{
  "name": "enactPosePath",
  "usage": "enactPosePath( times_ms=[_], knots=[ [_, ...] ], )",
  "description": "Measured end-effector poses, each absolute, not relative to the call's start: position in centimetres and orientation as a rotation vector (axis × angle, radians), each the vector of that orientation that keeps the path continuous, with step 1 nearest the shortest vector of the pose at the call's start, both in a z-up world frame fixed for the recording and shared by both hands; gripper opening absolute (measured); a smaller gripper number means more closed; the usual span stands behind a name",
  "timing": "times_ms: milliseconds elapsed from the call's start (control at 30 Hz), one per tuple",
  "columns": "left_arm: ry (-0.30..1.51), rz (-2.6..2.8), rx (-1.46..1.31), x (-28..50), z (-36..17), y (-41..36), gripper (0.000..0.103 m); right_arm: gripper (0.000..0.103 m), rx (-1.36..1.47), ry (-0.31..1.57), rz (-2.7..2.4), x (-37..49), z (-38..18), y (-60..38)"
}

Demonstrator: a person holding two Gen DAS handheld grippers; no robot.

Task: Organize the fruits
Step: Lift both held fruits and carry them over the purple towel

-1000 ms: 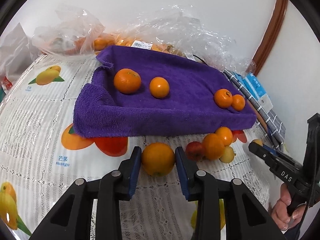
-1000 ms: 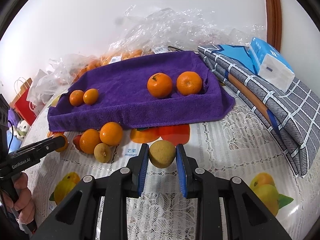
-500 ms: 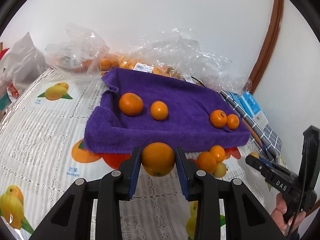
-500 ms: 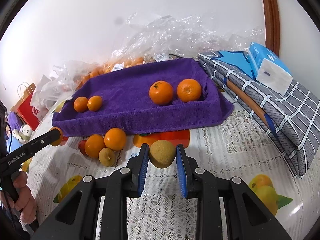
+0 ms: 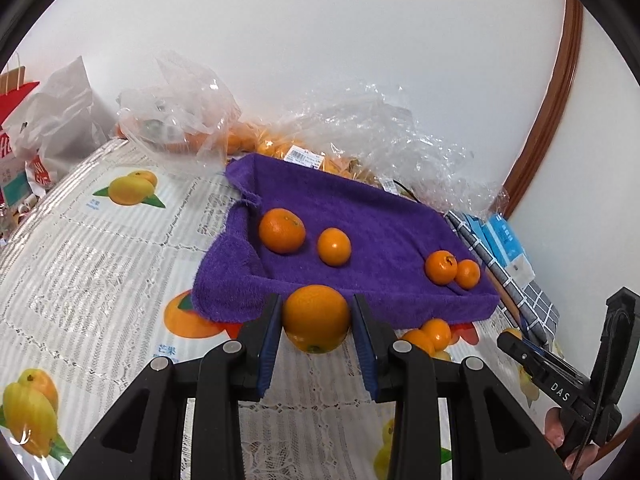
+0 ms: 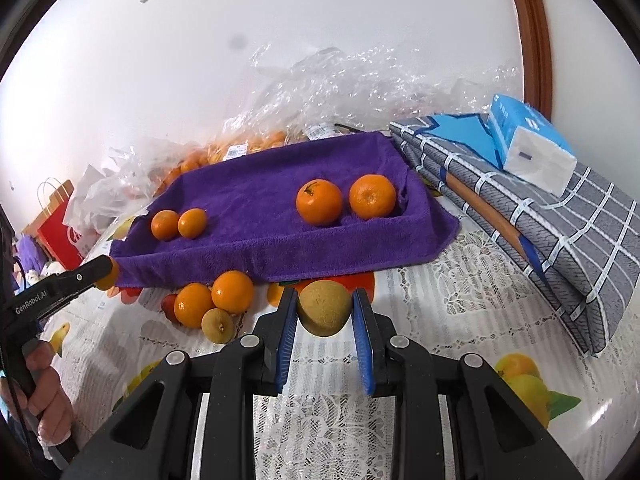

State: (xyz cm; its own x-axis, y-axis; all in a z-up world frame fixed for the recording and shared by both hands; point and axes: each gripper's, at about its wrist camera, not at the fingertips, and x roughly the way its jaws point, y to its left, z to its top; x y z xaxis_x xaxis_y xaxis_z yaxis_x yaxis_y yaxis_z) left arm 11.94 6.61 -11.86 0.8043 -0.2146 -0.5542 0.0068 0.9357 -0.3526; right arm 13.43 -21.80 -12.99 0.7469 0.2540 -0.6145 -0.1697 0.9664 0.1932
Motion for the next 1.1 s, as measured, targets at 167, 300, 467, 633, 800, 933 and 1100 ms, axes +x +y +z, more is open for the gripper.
enactPosePath(
  times_ms=[167,300,467,633,800,933,1100],
  knots=[
    [0.616,-0.094,-0.358,12.1,-11.3,7.1,0.033,0.027,0.136,0.691,0.225,13.7,-12.3,-22.0],
    [0.626,-0.088,-0.374,13.0,-10.2,7.5,0.033,0.027,0.114,0.672,0.223,14.7,-10.5,-22.1],
    [0.618,-0.086,-0.386,15.7,-8.5,7.9,0.033,0.027,0.083,0.625,0.214,16.7,-7.9,-21.8],
    [0.606,-0.068,-0.387,18.7,-8.5,7.9,0.033,0.027,0.082,0.608,0.23,19.3,-6.9,-21.2],
    [0.654,-0.061,-0.348,19.8,-10.7,7.5,0.033,0.027,0.094,0.648,0.204,21.8,-9.8,-21.1],
    [0.659,-0.088,-0.387,20.1,-11.0,7.8,0.033,0.027,0.106,0.693,0.202,22.9,-11.2,-21.4],
    [0.693,-0.091,-0.394,20.7,-11.8,7.6,0.033,0.027,0.079,0.723,0.206,23.2,-12.1,-21.0]
  ],
)
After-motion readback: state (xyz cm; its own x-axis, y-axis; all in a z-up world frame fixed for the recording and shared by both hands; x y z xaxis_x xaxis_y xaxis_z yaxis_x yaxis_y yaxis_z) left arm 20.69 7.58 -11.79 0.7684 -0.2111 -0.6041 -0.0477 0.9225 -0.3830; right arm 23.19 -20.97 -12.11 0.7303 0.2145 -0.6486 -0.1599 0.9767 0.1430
